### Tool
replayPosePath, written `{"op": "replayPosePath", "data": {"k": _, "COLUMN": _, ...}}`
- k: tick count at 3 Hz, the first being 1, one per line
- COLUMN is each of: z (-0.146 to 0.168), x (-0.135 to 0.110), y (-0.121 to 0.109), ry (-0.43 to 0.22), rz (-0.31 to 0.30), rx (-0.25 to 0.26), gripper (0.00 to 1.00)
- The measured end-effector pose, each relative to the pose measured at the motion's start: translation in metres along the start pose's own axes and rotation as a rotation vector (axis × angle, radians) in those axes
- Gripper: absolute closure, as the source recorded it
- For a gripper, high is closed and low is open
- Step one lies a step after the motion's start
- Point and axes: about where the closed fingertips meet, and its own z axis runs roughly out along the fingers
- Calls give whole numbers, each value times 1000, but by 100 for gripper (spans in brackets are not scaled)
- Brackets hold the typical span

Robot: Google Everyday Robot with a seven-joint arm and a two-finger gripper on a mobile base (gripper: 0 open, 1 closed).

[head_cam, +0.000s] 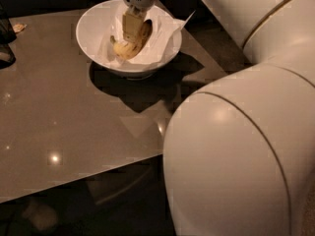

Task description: Pick banana from white bowl

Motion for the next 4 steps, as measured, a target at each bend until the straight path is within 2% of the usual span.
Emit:
{"op": "replayPosePath", "data": {"k": 1, "z": 0, "x": 0, "y": 0, "ry": 0, "rz": 0, "rx": 0, "gripper": 81}}
{"op": "replayPosePath", "data": {"k": 4, "z": 0, "x": 0, "y": 0, "ry": 0, "rz": 0, "rx": 0, "gripper": 12}}
